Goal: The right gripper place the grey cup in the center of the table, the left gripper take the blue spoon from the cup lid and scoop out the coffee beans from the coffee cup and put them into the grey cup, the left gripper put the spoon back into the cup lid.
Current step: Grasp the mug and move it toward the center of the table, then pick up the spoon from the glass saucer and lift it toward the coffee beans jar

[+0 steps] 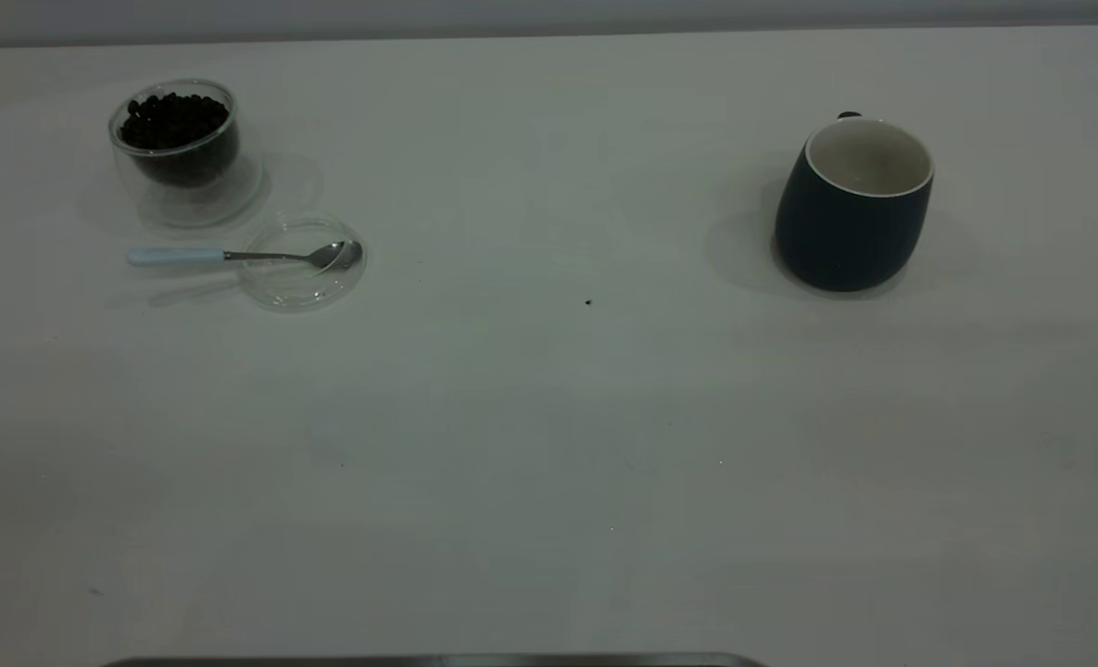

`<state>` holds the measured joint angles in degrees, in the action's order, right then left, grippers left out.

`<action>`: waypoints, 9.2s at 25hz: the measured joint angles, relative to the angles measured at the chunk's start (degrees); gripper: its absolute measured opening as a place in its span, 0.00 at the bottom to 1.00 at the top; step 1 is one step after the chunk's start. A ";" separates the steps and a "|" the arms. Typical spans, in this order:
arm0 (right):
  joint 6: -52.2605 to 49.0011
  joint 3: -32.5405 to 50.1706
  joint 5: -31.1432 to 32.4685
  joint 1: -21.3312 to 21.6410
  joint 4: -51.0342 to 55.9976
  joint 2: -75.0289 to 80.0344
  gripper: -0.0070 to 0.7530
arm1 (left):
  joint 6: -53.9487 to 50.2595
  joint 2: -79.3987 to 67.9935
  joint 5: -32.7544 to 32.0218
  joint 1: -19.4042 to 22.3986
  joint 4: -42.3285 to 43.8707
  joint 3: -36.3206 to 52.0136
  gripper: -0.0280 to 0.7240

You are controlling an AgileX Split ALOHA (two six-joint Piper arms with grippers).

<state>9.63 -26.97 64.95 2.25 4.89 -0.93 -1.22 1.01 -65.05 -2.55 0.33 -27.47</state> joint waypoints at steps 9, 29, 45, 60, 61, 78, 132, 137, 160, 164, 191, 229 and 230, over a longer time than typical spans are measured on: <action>0.00 0.00 0.00 0.00 0.00 0.00 0.61 | 0.00 0.00 0.00 0.00 0.00 0.00 0.82; 0.00 0.00 0.00 0.00 0.00 0.00 0.61 | 0.16 0.00 0.00 0.00 0.00 0.00 0.82; -2.39 0.00 -0.12 0.00 1.03 0.00 0.61 | 0.11 0.00 0.00 0.00 0.00 0.00 0.82; 11.16 -11.40 -18.74 0.00 0.41 46.19 0.61 | -0.04 0.00 0.00 0.00 0.00 0.00 0.82; 14.22 -12.65 -21.36 0.00 -0.21 50.82 0.61 | -0.04 0.00 0.00 0.00 0.00 0.00 0.82; 50.98 -35.28 -35.00 0.00 0.13 110.91 0.61 | 0.01 0.00 0.00 0.00 0.00 0.00 0.82; 43.42 -49.71 -41.06 -36.49 8.76 115.84 0.61 | 0.00 0.00 -0.05 0.00 0.00 0.00 0.82; 32.37 -49.71 -16.95 -32.63 6.72 98.93 0.61 | 0.00 0.00 -0.05 0.00 0.00 0.00 0.82; -4.24 -13.61 3.69 -31.86 -2.81 41.57 0.61 | 0.12 0.00 -0.05 0.00 -0.33 0.00 0.82; -4.37 -5.98 -0.99 -26.10 -1.74 31.43 0.61 | 0.12 0.00 -0.05 0.00 -0.33 0.00 0.82; -3.13 0.02 -0.43 2.67 -3.47 0.00 0.61 | -0.04 0.00 -0.05 0.00 0.00 0.00 0.82; -2.68 0.02 -0.37 2.67 -3.36 0.00 0.61 | -3.84 -7.56 5.08 0.00 -0.33 -2.47 0.82; -2.68 0.02 -0.37 2.67 -3.36 0.00 0.61 | -4.04 -10.30 7.32 0.00 -0.33 -3.33 0.82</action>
<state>6.95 -26.95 64.58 4.92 1.53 -0.93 -5.25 -9.29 -57.73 -2.55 0.00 -30.80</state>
